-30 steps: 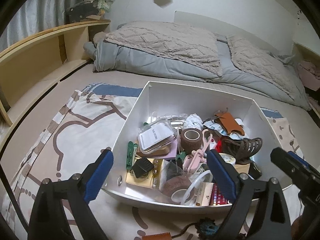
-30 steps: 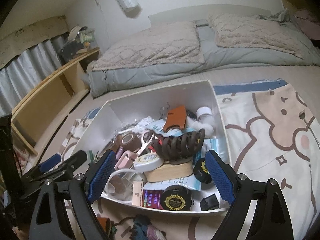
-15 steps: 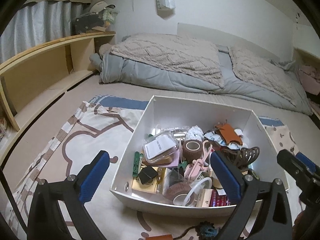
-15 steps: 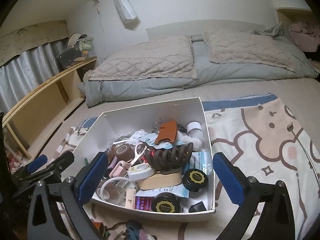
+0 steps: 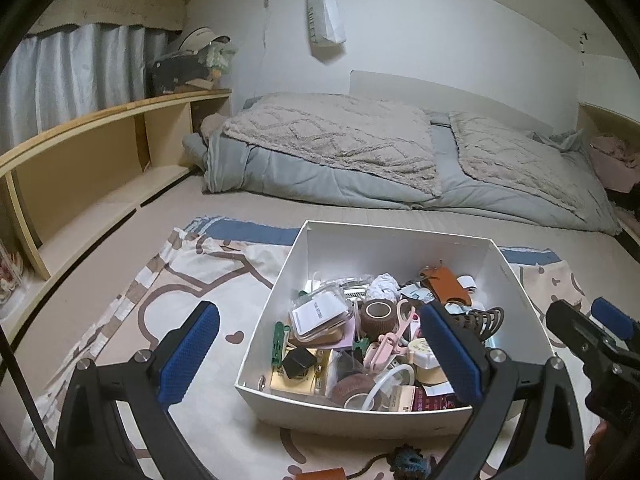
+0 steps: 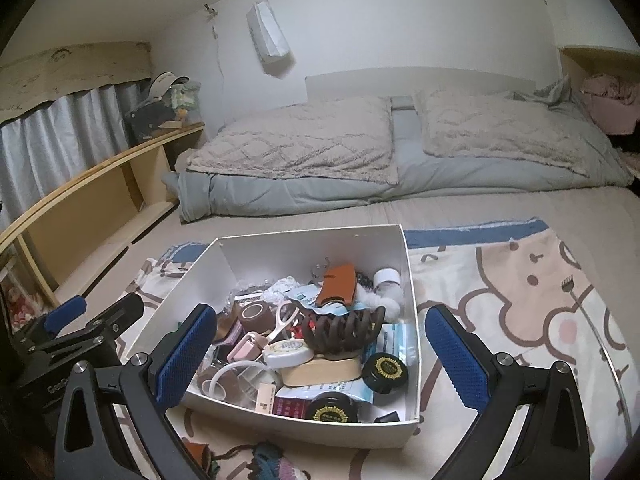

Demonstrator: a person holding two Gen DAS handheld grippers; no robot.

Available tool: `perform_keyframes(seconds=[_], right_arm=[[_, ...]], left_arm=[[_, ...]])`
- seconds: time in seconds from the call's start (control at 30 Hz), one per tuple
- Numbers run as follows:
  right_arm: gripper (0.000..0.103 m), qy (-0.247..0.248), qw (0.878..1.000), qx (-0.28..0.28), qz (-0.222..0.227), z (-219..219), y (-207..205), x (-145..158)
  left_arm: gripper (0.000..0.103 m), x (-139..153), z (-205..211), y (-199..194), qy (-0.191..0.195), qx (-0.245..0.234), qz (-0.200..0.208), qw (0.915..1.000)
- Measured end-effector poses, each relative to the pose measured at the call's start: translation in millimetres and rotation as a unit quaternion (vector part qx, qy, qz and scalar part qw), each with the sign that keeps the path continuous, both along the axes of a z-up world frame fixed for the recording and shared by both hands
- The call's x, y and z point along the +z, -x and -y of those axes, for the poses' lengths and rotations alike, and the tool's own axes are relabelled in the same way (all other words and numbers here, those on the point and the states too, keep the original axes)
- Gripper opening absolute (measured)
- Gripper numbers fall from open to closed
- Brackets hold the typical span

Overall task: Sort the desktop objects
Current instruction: 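Raise both open grippers away from the box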

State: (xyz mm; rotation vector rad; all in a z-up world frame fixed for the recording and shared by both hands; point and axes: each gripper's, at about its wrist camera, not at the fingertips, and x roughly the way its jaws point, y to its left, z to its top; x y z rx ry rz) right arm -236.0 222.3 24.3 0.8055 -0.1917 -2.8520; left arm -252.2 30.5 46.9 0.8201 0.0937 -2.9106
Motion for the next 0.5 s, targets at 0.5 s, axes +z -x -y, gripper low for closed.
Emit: perform_keyframes(seconds=[0.5], right_arm=[[0.103, -0.04, 0.998, -0.025, -0.031, -5, -17, 14]], left_arm=[[0.101, 24, -6, -27, -0.005, -0.015, -0.029, 0.9995]])
